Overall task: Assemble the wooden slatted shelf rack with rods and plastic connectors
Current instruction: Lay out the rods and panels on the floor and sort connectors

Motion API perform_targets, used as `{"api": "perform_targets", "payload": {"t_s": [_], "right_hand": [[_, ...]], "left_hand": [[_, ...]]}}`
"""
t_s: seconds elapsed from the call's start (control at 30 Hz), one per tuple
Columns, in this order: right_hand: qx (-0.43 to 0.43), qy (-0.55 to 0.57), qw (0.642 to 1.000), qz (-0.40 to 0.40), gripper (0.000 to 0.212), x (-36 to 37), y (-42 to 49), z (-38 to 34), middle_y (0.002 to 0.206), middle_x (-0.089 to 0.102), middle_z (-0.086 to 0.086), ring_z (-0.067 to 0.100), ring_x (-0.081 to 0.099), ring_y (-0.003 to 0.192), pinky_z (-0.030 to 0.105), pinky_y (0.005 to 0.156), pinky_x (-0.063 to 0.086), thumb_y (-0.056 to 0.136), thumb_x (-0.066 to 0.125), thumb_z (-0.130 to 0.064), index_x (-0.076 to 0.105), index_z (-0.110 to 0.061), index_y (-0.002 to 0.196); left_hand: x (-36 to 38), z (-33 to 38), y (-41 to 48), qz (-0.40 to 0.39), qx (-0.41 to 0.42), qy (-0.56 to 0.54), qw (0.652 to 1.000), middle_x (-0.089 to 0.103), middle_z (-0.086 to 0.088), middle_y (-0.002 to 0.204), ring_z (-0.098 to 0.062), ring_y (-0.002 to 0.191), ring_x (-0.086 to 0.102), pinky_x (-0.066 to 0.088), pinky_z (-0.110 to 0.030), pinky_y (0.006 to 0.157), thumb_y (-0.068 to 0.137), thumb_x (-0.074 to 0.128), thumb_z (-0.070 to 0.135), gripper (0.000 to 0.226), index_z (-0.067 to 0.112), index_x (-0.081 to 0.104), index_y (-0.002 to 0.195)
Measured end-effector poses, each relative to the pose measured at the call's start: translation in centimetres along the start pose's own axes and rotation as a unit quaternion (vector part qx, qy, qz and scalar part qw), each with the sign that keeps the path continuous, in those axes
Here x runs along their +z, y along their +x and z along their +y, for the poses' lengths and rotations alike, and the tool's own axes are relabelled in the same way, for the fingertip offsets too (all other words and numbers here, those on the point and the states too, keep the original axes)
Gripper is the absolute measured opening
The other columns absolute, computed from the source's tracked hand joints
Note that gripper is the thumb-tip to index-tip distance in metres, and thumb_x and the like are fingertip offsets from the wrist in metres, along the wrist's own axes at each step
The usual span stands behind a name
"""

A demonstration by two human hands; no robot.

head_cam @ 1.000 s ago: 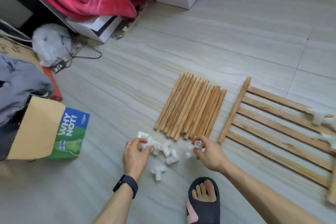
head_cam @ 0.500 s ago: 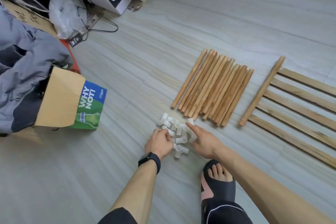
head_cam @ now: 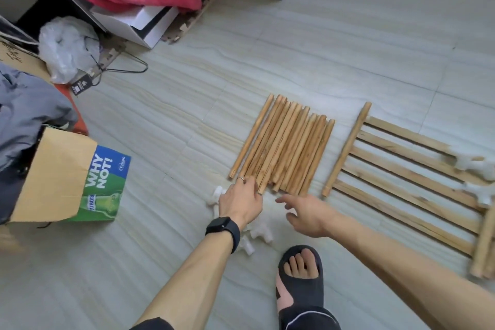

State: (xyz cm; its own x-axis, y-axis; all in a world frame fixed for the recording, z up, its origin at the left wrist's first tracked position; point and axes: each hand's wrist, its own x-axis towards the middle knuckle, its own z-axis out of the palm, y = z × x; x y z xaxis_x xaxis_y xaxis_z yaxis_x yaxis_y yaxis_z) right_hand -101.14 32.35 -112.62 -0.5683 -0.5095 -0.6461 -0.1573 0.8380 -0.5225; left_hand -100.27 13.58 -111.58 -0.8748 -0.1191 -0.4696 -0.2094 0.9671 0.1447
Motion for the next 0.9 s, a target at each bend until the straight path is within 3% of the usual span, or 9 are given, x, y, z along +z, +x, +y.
{"api": "perform_targets", "payload": {"t_s": [0.1, 0.27, 0.47, 0.57, 0.67, 0.9], "right_hand": [[0.045, -0.054, 0.996, 0.051, 0.046, -4.5, -3.8, 5.2, 0.140, 0.061, 0.000, 0.024, 0.058, 0.125, 0.036, 0.100, 0.050, 0.101, 0.043, -0.028, 0.044, -0.031, 0.147], [0.166, -0.112, 0.978, 0.059, 0.046, -9.3, -12.2, 15.3, 0.143, 0.057, 0.003, 0.027, 0.055, 0.128, 0.036, 0.100, 0.049, 0.101, 0.044, -0.033, 0.044, -0.029, 0.146], [0.297, 0.031, 0.937, 0.183, 0.054, -8.3, -18.1, 24.4, 0.146, 0.050, 0.007, 0.027, 0.055, 0.127, 0.037, 0.101, 0.047, 0.099, 0.049, -0.035, 0.038, -0.023, 0.150], [0.352, 0.073, 0.889, 0.283, 0.062, -6.2, -18.2, 27.1, 0.143, 0.044, 0.008, 0.031, 0.063, 0.109, 0.040, 0.082, 0.055, 0.097, 0.054, -0.044, 0.030, -0.031, 0.152], [0.370, 0.070, 0.869, 0.320, 0.065, -4.9, -17.2, 28.7, 0.137, 0.042, 0.006, 0.026, 0.066, 0.091, 0.032, 0.064, 0.047, 0.095, 0.057, -0.048, 0.023, -0.039, 0.151], [0.348, 0.082, 0.889, 0.287, 0.051, -4.7, -15.9, 31.6, 0.133, 0.043, 0.008, 0.035, 0.063, 0.101, 0.042, 0.078, 0.054, 0.101, 0.049, -0.030, 0.033, -0.032, 0.150]], "left_hand": [[0.1, 4.4, 1.6, -0.007, 0.081, -0.040, 0.996, 0.056, 0.002, 0.124, -0.023, 0.103, 0.057, 0.046, -0.036, 0.077, 0.097, 0.047, 0.032, 0.023, 0.028, 0.052, 0.120], [0.2, 15.6, 3.6, -0.061, 0.221, -0.099, 0.968, 0.053, 0.004, 0.131, -0.022, 0.110, 0.058, 0.052, -0.041, 0.088, 0.097, 0.050, 0.033, 0.032, 0.031, 0.051, 0.129], [1.6, 27.4, 4.0, -0.070, 0.336, -0.053, 0.938, 0.051, 0.004, 0.140, -0.021, 0.113, 0.056, 0.047, -0.035, 0.081, 0.097, 0.050, 0.031, 0.038, 0.032, 0.046, 0.135], [3.1, 31.3, 4.6, -0.078, 0.369, -0.024, 0.926, 0.046, 0.001, 0.145, -0.022, 0.125, 0.050, 0.049, -0.037, 0.091, 0.096, 0.052, 0.030, 0.046, 0.031, 0.042, 0.141], [4.4, 34.7, 5.5, -0.073, 0.388, -0.002, 0.919, 0.034, -0.002, 0.155, -0.025, 0.139, 0.038, 0.049, -0.043, 0.100, 0.094, 0.054, 0.031, 0.058, 0.035, 0.034, 0.148], [8.0, 41.3, 7.8, -0.077, 0.426, 0.033, 0.901, 0.027, -0.011, 0.161, -0.024, 0.151, 0.018, 0.040, -0.040, 0.109, 0.099, 0.051, 0.023, 0.062, 0.041, 0.028, 0.153]]}}
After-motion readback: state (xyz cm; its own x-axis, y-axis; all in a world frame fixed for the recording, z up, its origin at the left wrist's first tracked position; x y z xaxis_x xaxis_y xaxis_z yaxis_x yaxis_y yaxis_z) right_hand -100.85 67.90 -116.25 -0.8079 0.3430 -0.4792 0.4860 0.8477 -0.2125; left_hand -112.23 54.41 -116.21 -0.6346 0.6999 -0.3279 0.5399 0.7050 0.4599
